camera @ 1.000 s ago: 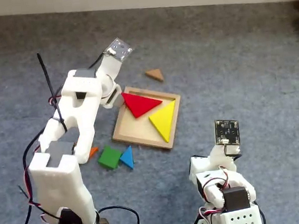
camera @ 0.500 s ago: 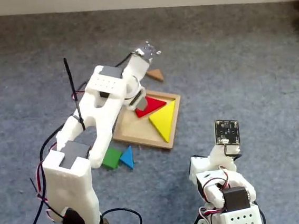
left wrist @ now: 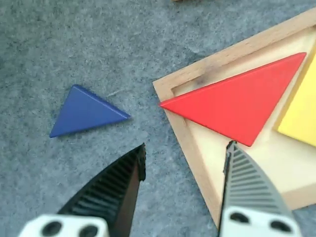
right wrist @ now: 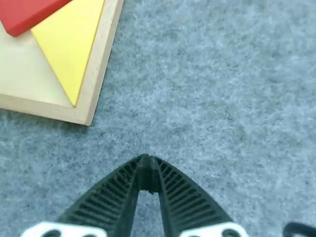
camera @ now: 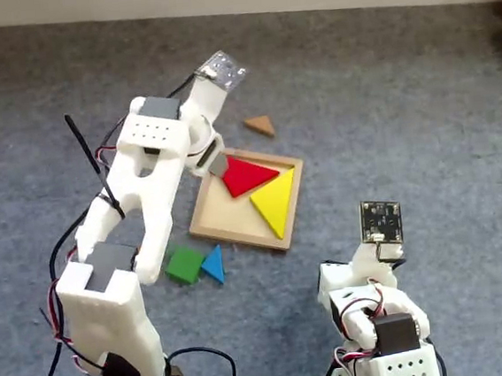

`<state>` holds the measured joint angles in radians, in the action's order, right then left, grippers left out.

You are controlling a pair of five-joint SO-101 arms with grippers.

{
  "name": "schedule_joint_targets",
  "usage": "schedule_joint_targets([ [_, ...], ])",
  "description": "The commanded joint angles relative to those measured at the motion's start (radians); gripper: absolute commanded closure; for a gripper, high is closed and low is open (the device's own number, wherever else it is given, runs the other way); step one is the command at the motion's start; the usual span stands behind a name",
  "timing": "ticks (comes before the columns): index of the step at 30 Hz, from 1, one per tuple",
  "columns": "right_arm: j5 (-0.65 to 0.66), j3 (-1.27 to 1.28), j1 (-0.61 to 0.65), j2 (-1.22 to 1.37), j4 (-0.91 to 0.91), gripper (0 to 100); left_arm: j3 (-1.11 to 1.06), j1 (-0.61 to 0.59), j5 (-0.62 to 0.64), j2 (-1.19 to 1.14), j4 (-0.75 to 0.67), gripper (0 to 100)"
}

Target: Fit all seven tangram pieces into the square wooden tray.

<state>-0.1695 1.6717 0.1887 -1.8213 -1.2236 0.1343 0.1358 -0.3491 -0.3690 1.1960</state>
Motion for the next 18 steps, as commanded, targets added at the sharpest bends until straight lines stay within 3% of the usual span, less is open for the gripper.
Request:
schedule_joint_targets([
  [1, 0.008, 0.119, -0.016, -0.016, 0.022, 99.4, 0.048, -0.005, 0.000, -0.074, -0.014, 74],
  [10, 0.008, 0.119, -0.016, -0.016, 0.022, 99.4, 0.104, 0.081, 0.008, -0.156, -0.058, 74],
  [18, 0.008, 0.119, -0.016, -0.016, 0.022, 99.4, 0.306, 0.120, 0.020, -0.156, 0.195, 74],
])
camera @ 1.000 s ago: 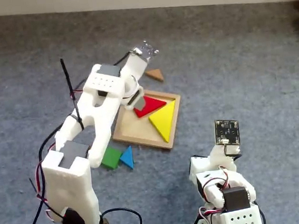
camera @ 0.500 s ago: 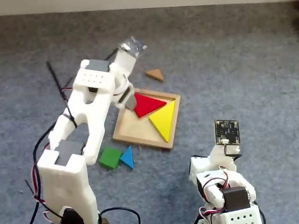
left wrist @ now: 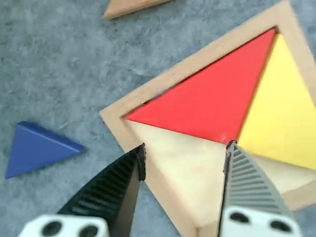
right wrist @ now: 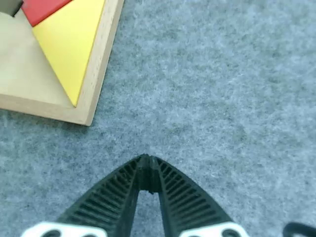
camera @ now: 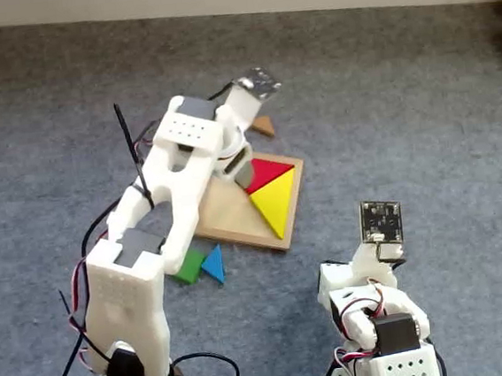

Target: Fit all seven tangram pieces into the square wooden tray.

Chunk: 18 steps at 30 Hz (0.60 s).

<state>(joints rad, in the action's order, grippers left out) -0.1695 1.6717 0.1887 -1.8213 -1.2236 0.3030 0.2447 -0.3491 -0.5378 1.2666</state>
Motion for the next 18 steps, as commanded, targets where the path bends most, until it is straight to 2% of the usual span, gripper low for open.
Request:
schedule_joint_targets([
  [1, 0.008, 0.119, -0.016, -0.016, 0.022, 99.4, 0.173, 0.007, 0.054, 0.013, 0.155, 75],
  [3, 0.008, 0.119, -0.016, -0.016, 0.022, 99.4, 0.246, -0.016, 0.117, 0.013, 0.229, 75],
  [9, 0.008, 0.119, -0.016, -0.016, 0.022, 99.4, 0.430, -0.036, 0.129, 0.015, 0.522, 75],
  [15, 0.008, 0.119, -0.016, -0.016, 0.022, 99.4, 0.430, -0.170, 0.187, 0.073, 0.512, 75],
  [18, 0.008, 0.119, -0.016, -0.016, 0.022, 99.4, 0.427, -0.223, 0.278, 0.074, 0.425, 75],
])
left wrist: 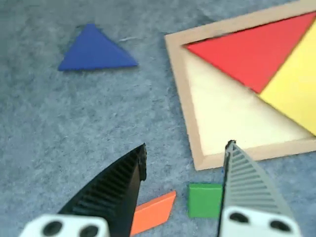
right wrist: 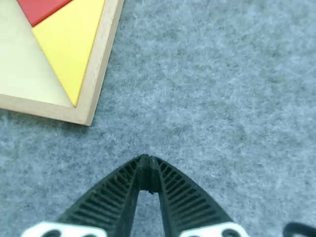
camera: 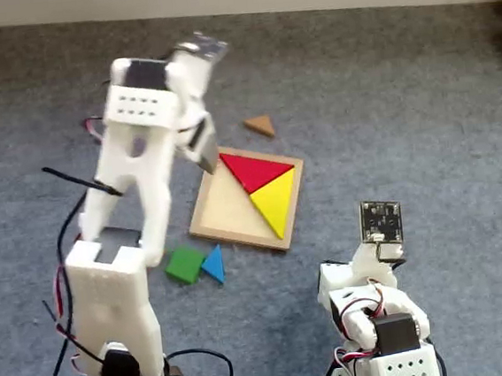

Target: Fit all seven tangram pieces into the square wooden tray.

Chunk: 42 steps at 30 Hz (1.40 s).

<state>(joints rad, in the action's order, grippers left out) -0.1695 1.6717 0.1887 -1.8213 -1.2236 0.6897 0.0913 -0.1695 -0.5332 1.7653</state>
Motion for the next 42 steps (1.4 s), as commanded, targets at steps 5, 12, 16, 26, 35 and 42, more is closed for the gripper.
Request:
schedule_joint_targets([
  [5, 0.008, 0.119, -0.016, -0.016, 0.022, 99.4, 0.044, -0.142, 0.244, -0.028, -0.305, 75],
  [12, 0.008, 0.119, -0.016, -0.016, 0.022, 99.4, 0.045, -0.151, 0.359, -0.246, -0.549, 69],
  [16, 0.008, 0.119, -0.016, -0.016, 0.022, 99.4, 0.045, -0.151, 0.384, -0.326, -0.626, 68],
  [26, 0.008, 0.119, -0.016, -0.016, 0.022, 99.4, 0.044, -0.174, 0.382, -0.398, -0.646, 68],
  [35, 0.008, 0.119, -0.016, -0.016, 0.022, 99.4, 0.045, -0.174, 0.078, -0.404, -0.480, 79],
  [42, 0.008, 0.119, -0.016, -0.016, 0.022, 99.4, 0.045, -0.174, -0.035, -0.403, -0.342, 80],
])
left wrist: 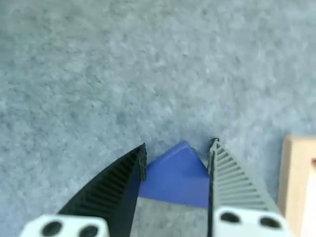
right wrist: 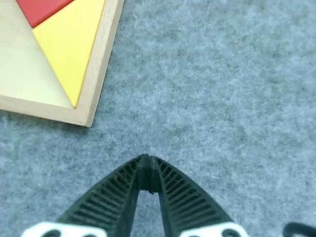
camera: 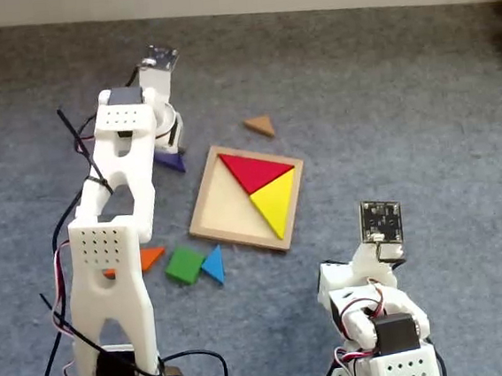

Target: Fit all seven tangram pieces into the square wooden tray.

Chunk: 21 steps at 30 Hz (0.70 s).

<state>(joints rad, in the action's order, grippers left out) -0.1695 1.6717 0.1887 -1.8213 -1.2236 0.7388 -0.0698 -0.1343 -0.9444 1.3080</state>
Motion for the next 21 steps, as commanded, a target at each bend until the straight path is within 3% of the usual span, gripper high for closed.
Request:
schedule_joint_targets([
  [1, 0.008, 0.119, -0.016, -0.016, 0.022, 99.4, -0.004, -0.013, -0.081, 0.008, 0.144, 80],
  [10, 0.008, 0.119, -0.016, -0.016, 0.022, 99.4, 0.137, -0.010, -0.149, 0.008, 0.446, 79],
  [13, 0.008, 0.119, -0.016, -0.016, 0.022, 99.4, 0.171, -0.012, -0.143, 0.019, 0.477, 80],
  [21, 0.008, 0.119, -0.016, -0.016, 0.022, 99.4, -0.157, 0.025, -0.147, 0.314, 0.476, 79],
])
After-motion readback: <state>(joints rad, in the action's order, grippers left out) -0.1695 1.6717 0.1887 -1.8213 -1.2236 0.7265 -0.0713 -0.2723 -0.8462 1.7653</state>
